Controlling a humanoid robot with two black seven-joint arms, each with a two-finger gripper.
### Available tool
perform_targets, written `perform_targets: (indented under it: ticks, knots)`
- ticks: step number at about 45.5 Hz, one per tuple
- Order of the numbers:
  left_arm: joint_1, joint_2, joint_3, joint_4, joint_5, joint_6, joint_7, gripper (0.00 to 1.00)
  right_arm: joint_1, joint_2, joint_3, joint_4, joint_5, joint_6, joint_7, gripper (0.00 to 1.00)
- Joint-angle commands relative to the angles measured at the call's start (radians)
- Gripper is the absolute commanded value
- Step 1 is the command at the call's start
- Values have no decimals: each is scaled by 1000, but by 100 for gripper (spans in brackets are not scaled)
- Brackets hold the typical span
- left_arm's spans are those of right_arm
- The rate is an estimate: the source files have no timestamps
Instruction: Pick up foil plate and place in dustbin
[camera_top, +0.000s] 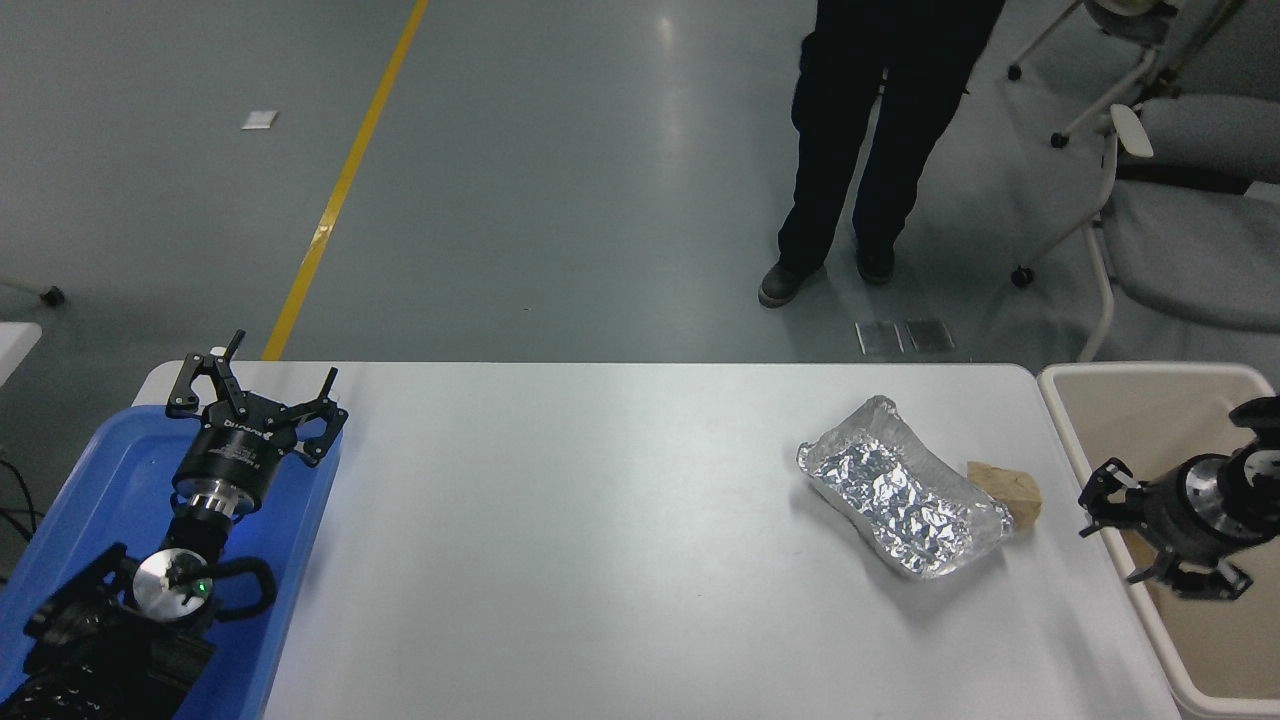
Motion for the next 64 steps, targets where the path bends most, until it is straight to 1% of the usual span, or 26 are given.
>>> perform_targets:
  ticks: [1,9,15,22,28,35,42,56,64]
  knots:
    - [0,0,0,0,0,0,0,99,300,31,-179,150,-11,82,1,100]
    - [0,0,0,0,0,0,-2,99,492,100,-207,184,-46,271,2,100]
    - [2,0,-1,0,0,0,-2,99,656,165,-204,238,-69,319,2,100]
    - [2,0,-1,0,0,0,-2,99,829,225,-160,311,-80,323,4,100]
    - [2,0,-3,1,-1,0,-2,99,888,265,-74,339,-110,328,7,100]
    - [2,0,-3,0,-1,0,-2,99,885,294,45,373,-205,357,9,100]
    - [2,0,-1,0,0,0,-2,99,862,332,69,368,-290,363,9,100]
    - [0,0,0,0,0,0,0,99,805,355,85,347,-359,356,13,100]
    - [0,0,0,0,0,0,0,99,782,358,88,342,-353,274,12,100]
